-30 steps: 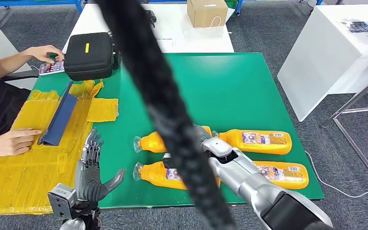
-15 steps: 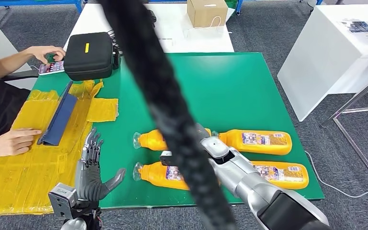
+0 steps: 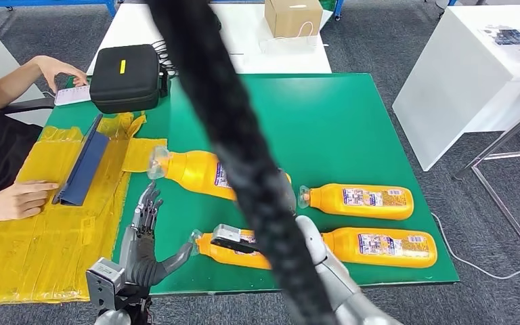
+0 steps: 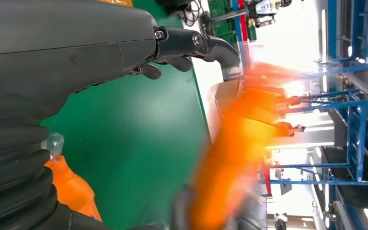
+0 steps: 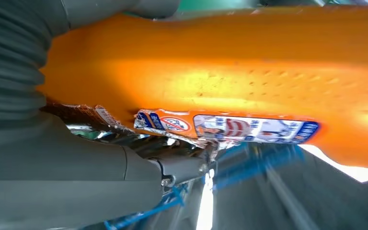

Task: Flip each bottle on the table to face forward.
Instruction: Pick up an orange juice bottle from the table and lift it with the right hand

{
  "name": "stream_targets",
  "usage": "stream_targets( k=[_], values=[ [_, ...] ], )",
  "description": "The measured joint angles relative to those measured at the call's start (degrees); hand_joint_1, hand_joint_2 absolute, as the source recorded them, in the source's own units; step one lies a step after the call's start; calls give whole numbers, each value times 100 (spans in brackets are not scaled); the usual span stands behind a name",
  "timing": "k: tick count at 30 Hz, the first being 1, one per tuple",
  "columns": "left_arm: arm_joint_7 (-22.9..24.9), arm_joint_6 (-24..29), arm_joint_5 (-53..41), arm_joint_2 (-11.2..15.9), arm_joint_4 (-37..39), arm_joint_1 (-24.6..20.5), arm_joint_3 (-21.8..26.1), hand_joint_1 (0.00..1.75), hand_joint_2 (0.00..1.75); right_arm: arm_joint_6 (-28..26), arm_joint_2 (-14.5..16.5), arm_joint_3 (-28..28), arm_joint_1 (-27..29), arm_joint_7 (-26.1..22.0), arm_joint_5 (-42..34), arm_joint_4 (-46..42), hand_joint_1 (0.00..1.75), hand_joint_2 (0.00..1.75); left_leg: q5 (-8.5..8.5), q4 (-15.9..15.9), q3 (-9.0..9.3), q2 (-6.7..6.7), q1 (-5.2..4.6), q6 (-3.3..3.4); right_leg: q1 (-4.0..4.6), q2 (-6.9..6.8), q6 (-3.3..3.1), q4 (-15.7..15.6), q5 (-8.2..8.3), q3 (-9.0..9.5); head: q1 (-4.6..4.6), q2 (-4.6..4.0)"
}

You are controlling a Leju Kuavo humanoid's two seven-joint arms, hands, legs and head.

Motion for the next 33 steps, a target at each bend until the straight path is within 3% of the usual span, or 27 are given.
stream_targets(
  k=[4, 8, 10, 13, 20, 25, 33],
  values=[
    [113, -82, 200, 1, 6, -13, -107, 0, 175, -16, 208, -446, 531, -825, -1319, -860, 175, 175, -1, 0, 0, 0, 0, -1, 0, 0, -1, -1, -1, -1, 0, 0],
    [204, -79, 322, 11, 22, -87, -209, 0, 175, 53, 297, -551, 851, -1092, -2392, -1252, 175, 175, 0, 0, 0, 9, -1, 0, -1, 1, 0, -1, 3, -2, 0, 0],
    [232, -69, 367, 22, 24, -132, -256, 0, 175, 75, 326, -547, 944, -1117, -2569, -1307, 175, 175, 0, 0, 0, 10, -1, 0, -1, 1, 1, -1, 5, -1, 0, 0],
    [251, -68, 404, 34, 23, -177, -325, 0, 175, 181, 361, -492, 991, -1070, -2551, -1295, 175, 175, 1, 0, 0, 9, -1, -1, -1, 1, 1, 0, 5, -1, -1, 0],
    [196, -99, 603, 46, -18, -220, -404, 0, 175, 994, 380, 71, 962, -856, -2426, -932, 175, 175, 1, 0, -1, 6, 1, -1, 1, 2, 0, 1, 3, -1, -1, 0],
    [130, -185, 735, 52, -51, -283, -450, 0, 175, 1527, 319, 680, 761, -717, -1747, -521, 175, 175, 1, 0, -1, 9, 1, -1, 0, 2, -1, 1, 2, -2, 0, 0],
    [93, -254, 832, 95, -95, -287, -461, 0, 175, 1556, 222, 1251, 516, -613, -1342, -114, 175, 175, 3, 0, -1, 9, 0, 1, -1, 1, -1, 0, 3, -2, 1, 0]
  ],
)
